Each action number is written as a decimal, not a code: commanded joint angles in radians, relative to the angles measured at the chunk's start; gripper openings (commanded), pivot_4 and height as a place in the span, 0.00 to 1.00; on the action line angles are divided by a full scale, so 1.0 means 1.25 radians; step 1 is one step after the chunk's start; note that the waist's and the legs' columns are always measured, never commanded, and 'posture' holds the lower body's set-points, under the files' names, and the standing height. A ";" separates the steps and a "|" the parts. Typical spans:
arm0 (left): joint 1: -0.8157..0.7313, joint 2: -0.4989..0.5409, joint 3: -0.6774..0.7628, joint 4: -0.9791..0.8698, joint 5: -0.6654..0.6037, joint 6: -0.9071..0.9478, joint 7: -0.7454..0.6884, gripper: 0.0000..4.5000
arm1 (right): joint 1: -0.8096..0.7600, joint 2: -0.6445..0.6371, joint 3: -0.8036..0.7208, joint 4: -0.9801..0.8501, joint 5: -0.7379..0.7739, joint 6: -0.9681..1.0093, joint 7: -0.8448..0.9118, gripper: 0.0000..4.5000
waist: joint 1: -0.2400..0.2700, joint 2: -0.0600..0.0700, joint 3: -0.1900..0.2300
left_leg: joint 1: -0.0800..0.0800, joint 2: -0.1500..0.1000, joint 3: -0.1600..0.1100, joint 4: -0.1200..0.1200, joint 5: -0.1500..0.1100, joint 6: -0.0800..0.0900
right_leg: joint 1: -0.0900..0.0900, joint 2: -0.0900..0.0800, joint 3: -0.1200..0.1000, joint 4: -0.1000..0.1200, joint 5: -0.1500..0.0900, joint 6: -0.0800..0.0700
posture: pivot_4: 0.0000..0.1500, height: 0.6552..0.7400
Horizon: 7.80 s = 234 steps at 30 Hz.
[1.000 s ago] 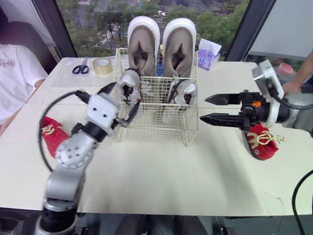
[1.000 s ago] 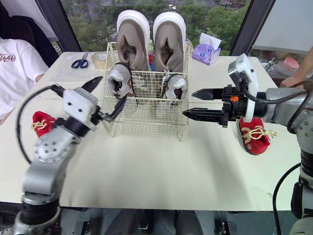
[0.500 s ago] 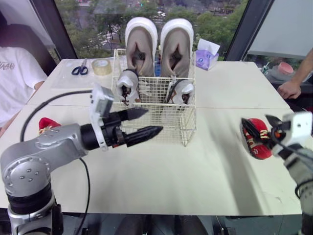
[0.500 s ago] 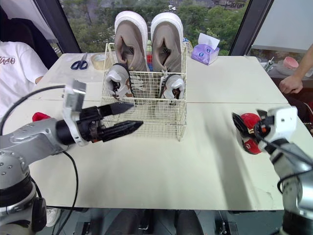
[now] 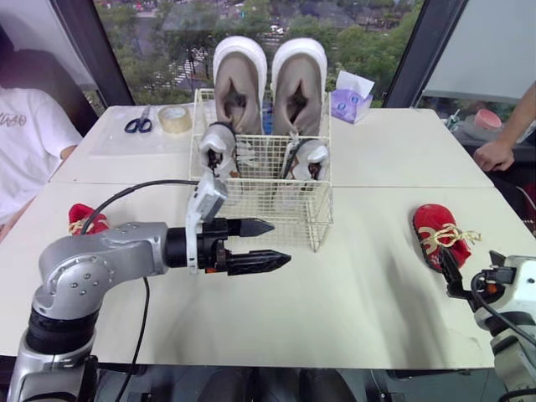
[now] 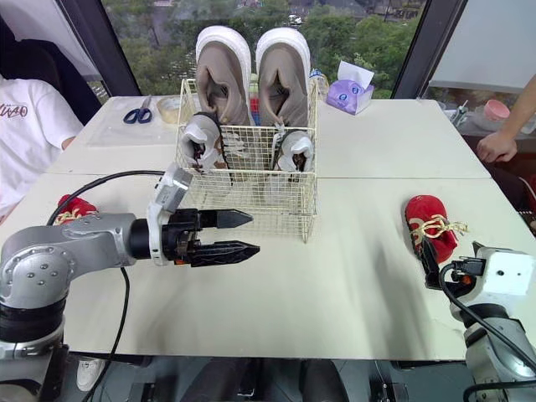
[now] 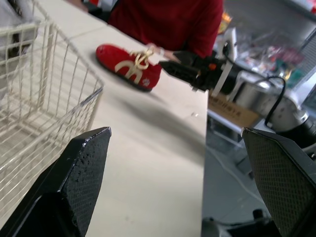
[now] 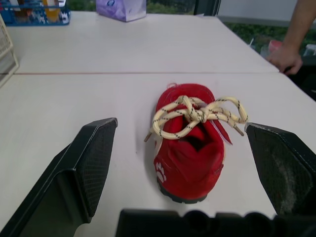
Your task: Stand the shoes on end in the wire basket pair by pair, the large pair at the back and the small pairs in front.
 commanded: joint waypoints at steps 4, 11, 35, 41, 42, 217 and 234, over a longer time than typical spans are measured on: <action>0.020 0.005 0.005 -0.032 0.016 -0.036 0.002 0.97 | -0.041 -0.056 -0.011 0.077 -0.014 0.004 0.004 1.00 | -0.002 0.000 0.000 | 0.000 0.000 0.000 -0.001 0.000 0.000 | 0.001 0.000 0.000 0.000 0.000 0.000 | 1.00 0.95; 0.063 0.002 0.019 -0.073 0.020 -0.059 0.056 0.97 | -0.147 -0.137 0.039 0.205 -0.015 0.073 0.037 1.00 | -0.001 0.000 0.000 | -0.001 0.001 0.000 0.000 0.000 0.000 | 0.002 0.000 0.000 0.000 0.000 0.000 | 1.00 0.95; -0.219 0.197 0.228 0.311 -0.253 -0.032 0.004 1.00 | -0.641 -0.333 0.123 0.316 -0.063 -0.081 0.141 0.20 | -0.019 0.005 0.007 | -0.002 0.001 0.001 0.001 0.002 0.002 | 0.000 0.000 -0.001 0.000 0.000 0.000 | 1.00 0.95; -0.458 0.091 0.257 0.489 -0.226 -0.126 0.117 1.00 | -1.062 -0.409 0.293 0.402 -0.053 -0.198 0.359 0.20 | -0.022 -0.002 0.010 | -0.002 0.002 0.001 -0.002 0.005 -0.003 | -0.001 0.002 -0.002 0.000 0.001 0.004 | 1.00 0.95; -0.479 0.082 0.263 0.509 -0.221 -0.134 0.124 1.00 | -1.100 -0.403 0.314 0.412 -0.050 -0.206 0.385 0.20 | -0.023 -0.004 0.009 | -0.002 0.003 0.001 -0.002 0.004 -0.005 | -0.001 0.003 -0.002 0.000 0.001 0.005 | 1.00 0.95; 0.014 0.297 0.346 0.507 -0.339 -0.077 1.227 1.00 | -1.193 -0.586 0.630 0.449 0.285 0.164 1.133 0.99 | -0.037 -0.008 0.013 | -0.005 0.005 0.005 -0.007 -0.002 -0.003 | -0.011 0.000 -0.001 -0.002 0.003 0.000 | 1.00 0.95; -0.328 0.240 0.206 1.087 0.096 0.002 0.903 0.72 | -1.104 -0.595 0.485 0.340 0.315 0.313 1.051 1.00 | -0.033 -0.010 0.011 | -0.009 0.005 0.005 -0.005 -0.001 -0.005 | -0.013 0.000 -0.001 0.001 0.003 0.001 | 1.00 0.95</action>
